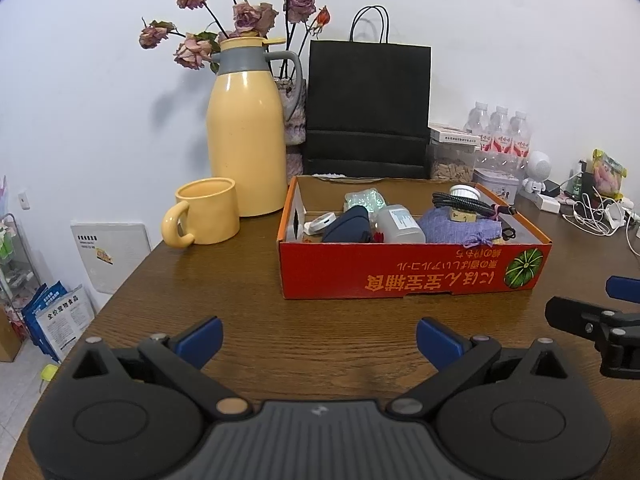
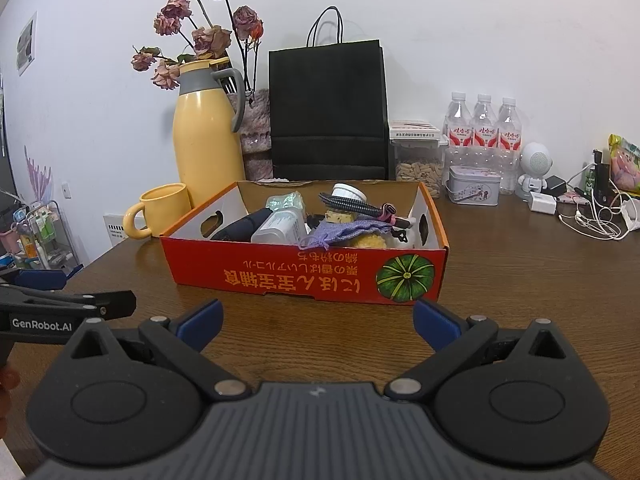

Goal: Organize objects

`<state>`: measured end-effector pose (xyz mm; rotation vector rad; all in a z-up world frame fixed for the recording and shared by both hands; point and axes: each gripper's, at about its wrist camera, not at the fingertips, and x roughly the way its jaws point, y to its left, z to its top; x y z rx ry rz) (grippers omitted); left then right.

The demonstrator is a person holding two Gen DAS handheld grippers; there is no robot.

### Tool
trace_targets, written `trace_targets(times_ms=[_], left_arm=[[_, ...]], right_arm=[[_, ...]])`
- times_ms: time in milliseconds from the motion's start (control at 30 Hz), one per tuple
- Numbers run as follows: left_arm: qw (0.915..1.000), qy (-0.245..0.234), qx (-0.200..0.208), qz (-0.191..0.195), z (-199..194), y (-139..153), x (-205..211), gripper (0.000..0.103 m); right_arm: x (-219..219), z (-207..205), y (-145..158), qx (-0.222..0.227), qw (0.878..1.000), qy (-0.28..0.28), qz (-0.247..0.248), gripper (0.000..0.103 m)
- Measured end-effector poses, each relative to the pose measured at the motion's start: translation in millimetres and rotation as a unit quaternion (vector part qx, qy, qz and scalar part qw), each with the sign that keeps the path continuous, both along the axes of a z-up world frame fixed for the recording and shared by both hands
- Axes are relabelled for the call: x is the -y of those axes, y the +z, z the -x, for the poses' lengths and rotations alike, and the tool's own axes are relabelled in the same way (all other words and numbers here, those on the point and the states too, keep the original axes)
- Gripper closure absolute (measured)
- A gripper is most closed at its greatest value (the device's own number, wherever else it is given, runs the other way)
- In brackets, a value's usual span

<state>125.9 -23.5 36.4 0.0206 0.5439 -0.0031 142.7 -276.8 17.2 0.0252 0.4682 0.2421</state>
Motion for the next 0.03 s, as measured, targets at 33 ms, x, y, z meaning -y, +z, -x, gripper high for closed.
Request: trace_targets(times_ms=[33], left_arm=[[1.0,-0.003,0.0,0.001,0.4,0.4,0.0,0.0]], right_arm=[[0.1,0.1,0.2,0.0,1.0,0.0,0.0,0.0]])
